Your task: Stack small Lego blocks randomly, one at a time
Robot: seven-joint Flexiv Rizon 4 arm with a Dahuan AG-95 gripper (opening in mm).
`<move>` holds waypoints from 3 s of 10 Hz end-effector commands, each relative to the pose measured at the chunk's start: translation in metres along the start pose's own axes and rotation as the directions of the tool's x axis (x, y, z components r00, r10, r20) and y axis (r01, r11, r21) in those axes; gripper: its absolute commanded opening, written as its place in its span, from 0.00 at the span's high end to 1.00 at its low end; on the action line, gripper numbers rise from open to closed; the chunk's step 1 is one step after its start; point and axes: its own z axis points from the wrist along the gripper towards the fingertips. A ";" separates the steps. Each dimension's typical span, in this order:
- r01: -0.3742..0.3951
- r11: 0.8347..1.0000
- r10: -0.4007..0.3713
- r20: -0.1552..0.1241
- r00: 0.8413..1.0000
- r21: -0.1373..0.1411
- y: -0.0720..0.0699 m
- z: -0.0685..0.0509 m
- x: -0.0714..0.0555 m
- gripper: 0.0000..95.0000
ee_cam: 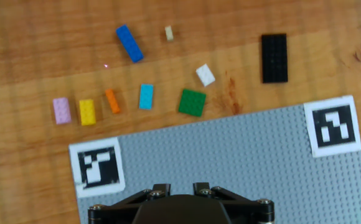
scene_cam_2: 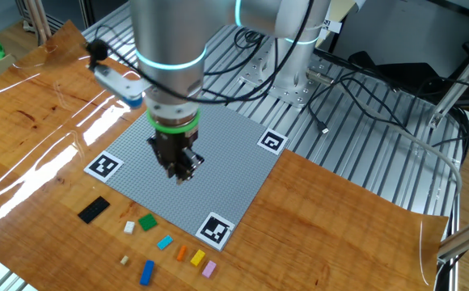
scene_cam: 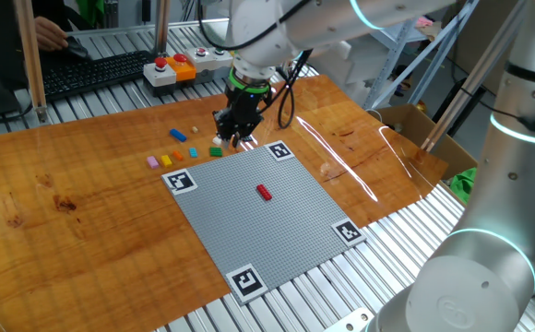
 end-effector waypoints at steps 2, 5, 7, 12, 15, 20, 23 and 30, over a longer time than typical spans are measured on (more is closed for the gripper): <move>-0.008 1.000 0.008 0.002 1.000 0.001 -0.004 0.007 -0.013 0.80; -0.024 1.000 0.024 0.001 1.000 -0.002 -0.008 0.011 -0.025 0.60; -0.028 1.000 0.028 0.003 1.000 -0.002 -0.011 0.015 -0.033 0.60; -0.036 0.999 0.035 0.011 0.999 0.001 -0.013 0.014 -0.040 0.60; -0.010 1.000 0.010 0.012 1.000 -0.010 -0.013 0.014 -0.040 0.60; -0.027 1.000 0.027 -0.040 0.999 0.002 -0.013 0.014 -0.040 0.60; -0.017 1.000 0.017 -0.056 0.998 -0.001 -0.013 0.014 -0.040 0.60; -0.033 0.999 0.033 -0.041 0.999 0.002 -0.010 0.029 -0.050 0.60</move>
